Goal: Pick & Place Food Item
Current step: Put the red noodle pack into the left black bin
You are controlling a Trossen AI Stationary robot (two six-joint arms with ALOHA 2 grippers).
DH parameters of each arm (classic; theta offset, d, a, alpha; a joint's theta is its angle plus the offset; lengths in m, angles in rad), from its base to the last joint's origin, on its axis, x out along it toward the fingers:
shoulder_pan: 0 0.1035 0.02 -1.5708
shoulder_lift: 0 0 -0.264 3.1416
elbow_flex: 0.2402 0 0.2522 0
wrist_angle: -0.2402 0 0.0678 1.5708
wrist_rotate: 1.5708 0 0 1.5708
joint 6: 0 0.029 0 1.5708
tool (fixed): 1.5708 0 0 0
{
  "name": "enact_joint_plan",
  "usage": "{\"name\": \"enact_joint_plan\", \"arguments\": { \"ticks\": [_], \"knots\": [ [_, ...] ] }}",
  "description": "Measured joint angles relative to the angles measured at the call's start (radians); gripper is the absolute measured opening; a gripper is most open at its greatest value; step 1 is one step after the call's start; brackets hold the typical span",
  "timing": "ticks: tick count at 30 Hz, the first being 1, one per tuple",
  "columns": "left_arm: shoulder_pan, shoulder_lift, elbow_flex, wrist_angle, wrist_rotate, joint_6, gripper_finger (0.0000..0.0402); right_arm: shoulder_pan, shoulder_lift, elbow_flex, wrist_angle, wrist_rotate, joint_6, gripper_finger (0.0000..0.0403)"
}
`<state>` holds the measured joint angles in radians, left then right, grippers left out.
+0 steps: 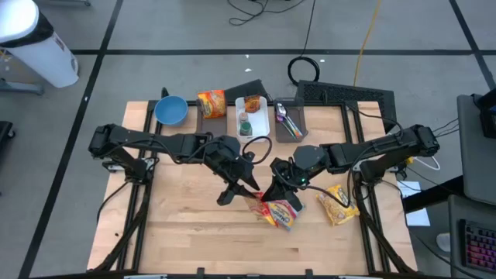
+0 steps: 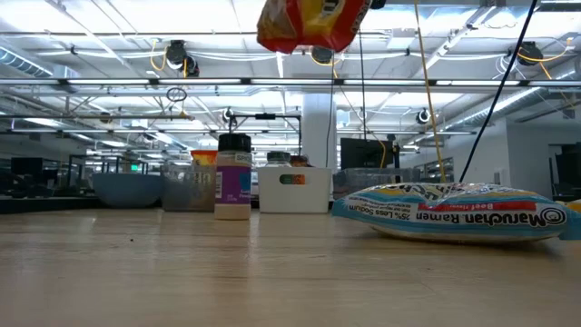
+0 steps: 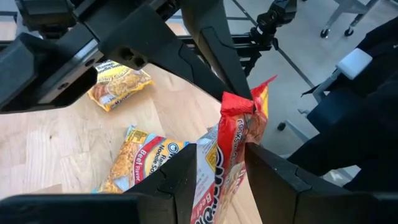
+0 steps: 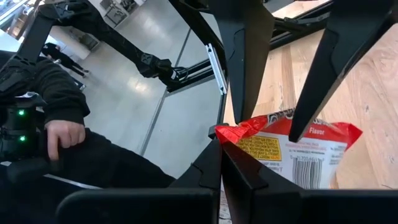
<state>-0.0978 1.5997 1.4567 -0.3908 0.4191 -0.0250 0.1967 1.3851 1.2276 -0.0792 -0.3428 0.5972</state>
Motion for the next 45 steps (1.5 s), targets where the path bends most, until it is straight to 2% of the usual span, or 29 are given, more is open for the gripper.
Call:
{"name": "enact_joint_plan", "arguments": {
  "ticks": [17,20,31,45],
  "knots": [
    [0.0,0.0,0.0,-0.001,0.001,-0.002,0.0143,0.0,0.0,0.0,0.0,0.0,-0.008,0.0],
    [0.0,0.0,0.0,0.002,0.003,0.0,0.0124,0.0,0.0,0.0,0.0,0.0,-0.008,0.0],
    [0.001,0.0,0.0,0.047,0.028,0.002,0.0009,0.0,0.0,0.0,0.002,-0.001,-0.008,0.0],
    [0.002,0.0,0.0,0.055,0.069,-0.031,0.0004,0.0,0.0,-0.001,0.046,-0.001,-0.011,0.0]
  ]
}}
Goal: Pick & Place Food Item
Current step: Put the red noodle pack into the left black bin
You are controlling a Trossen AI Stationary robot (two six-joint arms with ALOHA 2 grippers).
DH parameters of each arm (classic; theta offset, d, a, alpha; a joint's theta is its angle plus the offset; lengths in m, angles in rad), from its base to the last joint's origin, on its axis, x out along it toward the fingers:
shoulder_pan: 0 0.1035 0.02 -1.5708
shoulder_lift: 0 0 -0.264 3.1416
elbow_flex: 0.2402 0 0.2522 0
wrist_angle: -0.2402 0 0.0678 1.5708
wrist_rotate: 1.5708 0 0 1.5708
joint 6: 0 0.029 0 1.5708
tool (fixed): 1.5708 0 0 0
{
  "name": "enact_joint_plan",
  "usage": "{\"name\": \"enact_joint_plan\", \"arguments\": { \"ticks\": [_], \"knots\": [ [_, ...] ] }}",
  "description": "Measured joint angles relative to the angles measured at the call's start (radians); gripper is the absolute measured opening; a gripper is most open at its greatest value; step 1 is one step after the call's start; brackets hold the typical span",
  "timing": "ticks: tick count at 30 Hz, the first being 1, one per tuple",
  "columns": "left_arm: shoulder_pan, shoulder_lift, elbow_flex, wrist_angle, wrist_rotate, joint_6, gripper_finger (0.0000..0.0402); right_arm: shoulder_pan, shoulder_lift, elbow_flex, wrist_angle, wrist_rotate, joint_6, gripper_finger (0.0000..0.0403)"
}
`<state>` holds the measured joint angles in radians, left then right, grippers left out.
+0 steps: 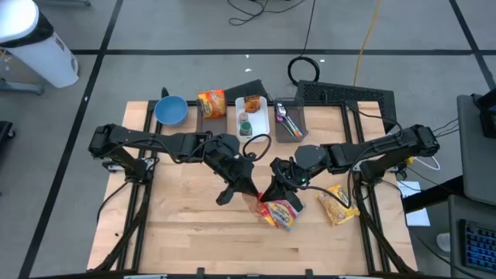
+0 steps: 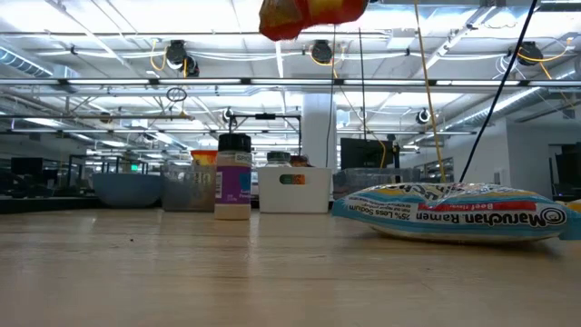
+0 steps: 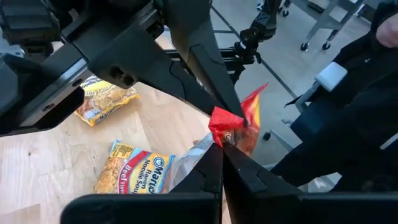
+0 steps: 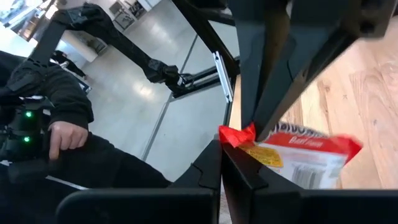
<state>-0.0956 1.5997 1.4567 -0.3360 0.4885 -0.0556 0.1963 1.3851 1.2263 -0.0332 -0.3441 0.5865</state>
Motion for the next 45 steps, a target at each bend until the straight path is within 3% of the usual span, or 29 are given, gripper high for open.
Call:
{"name": "enact_joint_plan", "arguments": {
  "ticks": [6,17,23,37,45],
  "knots": [
    [0.0,0.0,0.0,0.0,0.001,-0.022,0.0002,0.0,0.0,0.0,0.009,0.0,0.035,0.0025],
    [0.001,0.0,0.0,0.02,0.009,-0.055,0.0001,-0.008,-0.001,0.0,0.008,-0.007,0.094,0.0183],
    [0.01,-0.016,-0.001,0.007,0.005,-0.06,0.0001,-0.027,-0.004,0.0,0.005,-0.006,0.069,0.0233],
    [0.048,-0.089,0.0,-0.053,-0.013,-0.081,0.0,-0.123,-0.063,0.001,-0.038,0.01,-0.045,0.0229],
    [0.091,-0.156,0.0,-0.063,-0.063,-0.085,0.0,-0.125,-0.101,0.0,-0.113,0.185,-0.199,0.023]
  ]
}}
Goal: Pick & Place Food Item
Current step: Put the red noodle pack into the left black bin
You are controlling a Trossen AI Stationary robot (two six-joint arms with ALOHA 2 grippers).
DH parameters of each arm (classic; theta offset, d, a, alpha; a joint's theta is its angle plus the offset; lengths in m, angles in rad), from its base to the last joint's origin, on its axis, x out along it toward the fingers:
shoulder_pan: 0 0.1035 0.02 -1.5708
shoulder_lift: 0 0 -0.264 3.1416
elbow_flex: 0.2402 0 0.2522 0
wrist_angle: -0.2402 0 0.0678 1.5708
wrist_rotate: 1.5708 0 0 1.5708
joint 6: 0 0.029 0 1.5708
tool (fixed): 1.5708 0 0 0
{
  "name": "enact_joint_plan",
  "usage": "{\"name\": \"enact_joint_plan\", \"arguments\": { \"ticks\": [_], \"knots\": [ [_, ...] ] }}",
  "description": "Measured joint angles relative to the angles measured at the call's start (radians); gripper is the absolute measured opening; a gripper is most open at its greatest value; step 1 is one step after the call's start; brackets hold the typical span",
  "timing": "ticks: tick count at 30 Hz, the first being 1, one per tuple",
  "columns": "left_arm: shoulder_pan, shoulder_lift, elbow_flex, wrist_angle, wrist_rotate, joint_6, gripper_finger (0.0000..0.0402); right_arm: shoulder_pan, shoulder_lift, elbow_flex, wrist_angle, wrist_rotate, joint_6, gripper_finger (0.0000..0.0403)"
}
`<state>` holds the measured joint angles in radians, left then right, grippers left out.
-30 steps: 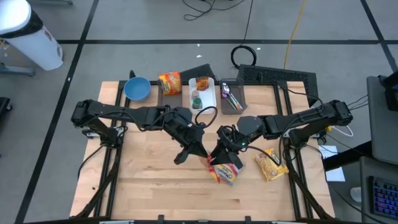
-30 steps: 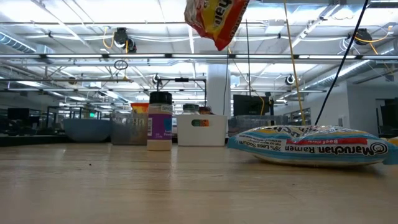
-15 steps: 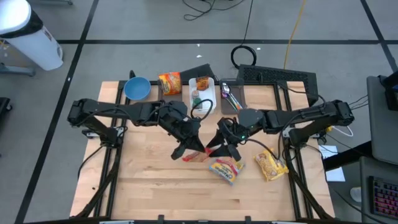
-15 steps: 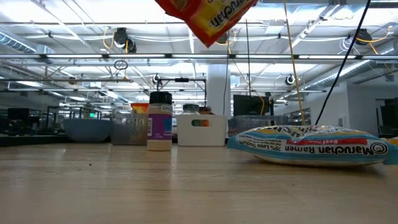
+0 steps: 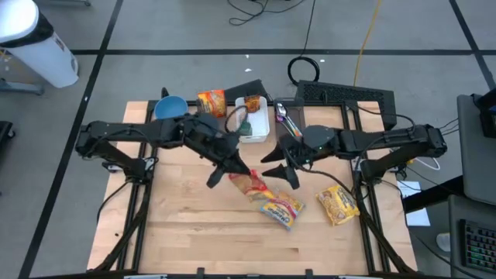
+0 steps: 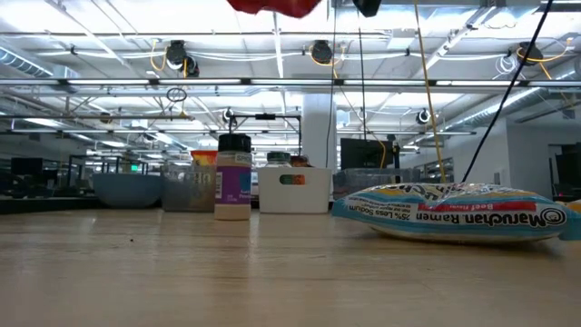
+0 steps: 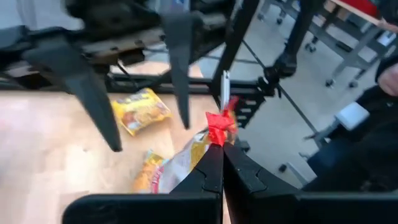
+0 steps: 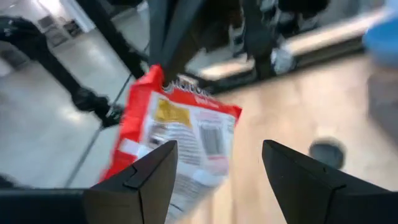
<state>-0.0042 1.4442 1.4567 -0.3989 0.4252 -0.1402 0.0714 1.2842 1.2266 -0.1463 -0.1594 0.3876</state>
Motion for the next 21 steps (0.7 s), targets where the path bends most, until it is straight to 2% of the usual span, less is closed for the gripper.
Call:
{"name": "enact_joint_plan", "arguments": {
  "ticks": [4,9,12,17,21],
  "knots": [
    [0.046,-0.03,0.0,-0.006,-0.007,-0.013,0.0,0.039,0.0,0.0,0.103,0.083,-0.1,0.0227],
    [0.092,-0.055,0.0,-0.046,-0.01,-0.026,0.0,0.062,-0.004,0.0,0.261,0.109,-0.143,0.0228],
    [0.105,-0.06,0.0,-0.043,-0.005,-0.031,0.0,0.061,-0.013,0.0,0.266,0.121,-0.143,0.0226],
    [0.12,-0.059,0.0,-0.041,-0.004,-0.057,0.0,0.076,-0.011,-0.018,0.225,0.201,-0.167,0.022],
    [0.13,-0.059,0.0,-0.023,-0.007,-0.081,0.0,0.096,-0.013,-0.073,0.276,0.278,-0.171,0.0221]
  ]
}}
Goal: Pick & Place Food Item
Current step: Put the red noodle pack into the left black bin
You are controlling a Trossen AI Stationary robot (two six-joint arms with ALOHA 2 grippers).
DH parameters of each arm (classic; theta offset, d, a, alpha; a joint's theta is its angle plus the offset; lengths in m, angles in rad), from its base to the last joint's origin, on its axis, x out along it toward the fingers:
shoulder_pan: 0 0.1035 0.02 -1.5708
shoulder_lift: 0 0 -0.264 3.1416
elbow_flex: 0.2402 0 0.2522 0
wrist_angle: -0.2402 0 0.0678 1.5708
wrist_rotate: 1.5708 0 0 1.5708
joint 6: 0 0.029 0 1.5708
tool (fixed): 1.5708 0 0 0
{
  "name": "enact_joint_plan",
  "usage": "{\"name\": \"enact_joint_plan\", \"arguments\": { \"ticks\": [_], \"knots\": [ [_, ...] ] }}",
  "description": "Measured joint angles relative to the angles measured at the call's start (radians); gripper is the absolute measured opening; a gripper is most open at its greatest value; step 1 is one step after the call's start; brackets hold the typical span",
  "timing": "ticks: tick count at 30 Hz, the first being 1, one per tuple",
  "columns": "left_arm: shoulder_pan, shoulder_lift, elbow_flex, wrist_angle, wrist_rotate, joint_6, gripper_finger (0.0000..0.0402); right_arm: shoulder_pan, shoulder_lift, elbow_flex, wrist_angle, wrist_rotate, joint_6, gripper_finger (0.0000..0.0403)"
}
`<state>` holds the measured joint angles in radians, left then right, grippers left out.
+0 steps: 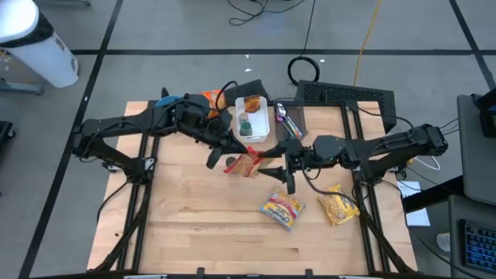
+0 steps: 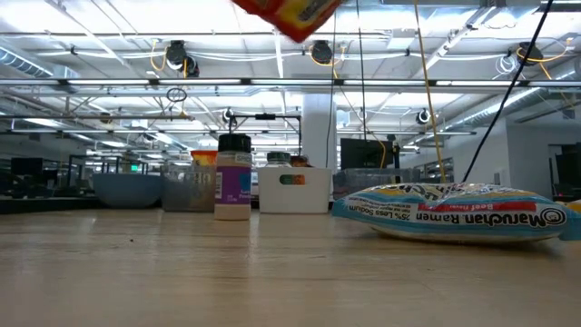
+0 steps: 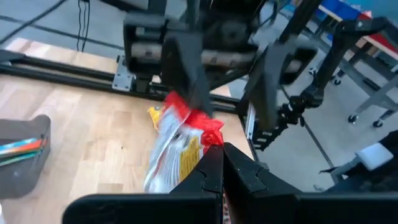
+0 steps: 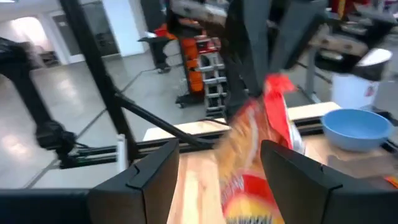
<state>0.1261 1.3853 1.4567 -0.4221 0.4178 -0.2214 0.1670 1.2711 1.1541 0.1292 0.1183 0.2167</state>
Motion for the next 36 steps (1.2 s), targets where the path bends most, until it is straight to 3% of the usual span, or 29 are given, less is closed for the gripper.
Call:
{"name": "enact_joint_plan", "arguments": {
  "ticks": [5,19,25,36],
  "knots": [
    [0.006,0.0,0.0,0.036,-0.001,-0.009,0.0,0.02,-0.007,-0.072,0.079,0.121,-0.008,0.0223],
    [0.019,0.0,0.0,0.031,0.0,-0.013,0.0,0.017,-0.113,-0.094,0.046,0.274,-0.133,0.0224],
    [0.024,0.001,0.0,0.077,0.001,-0.013,0.0,0.016,-0.139,-0.119,-0.007,0.274,-0.098,0.0224],
    [0.05,0.001,0.0,0.114,0.015,-0.025,0.0,0.021,-0.138,-0.214,0.158,0.244,-0.023,0.0224]
  ]
}}
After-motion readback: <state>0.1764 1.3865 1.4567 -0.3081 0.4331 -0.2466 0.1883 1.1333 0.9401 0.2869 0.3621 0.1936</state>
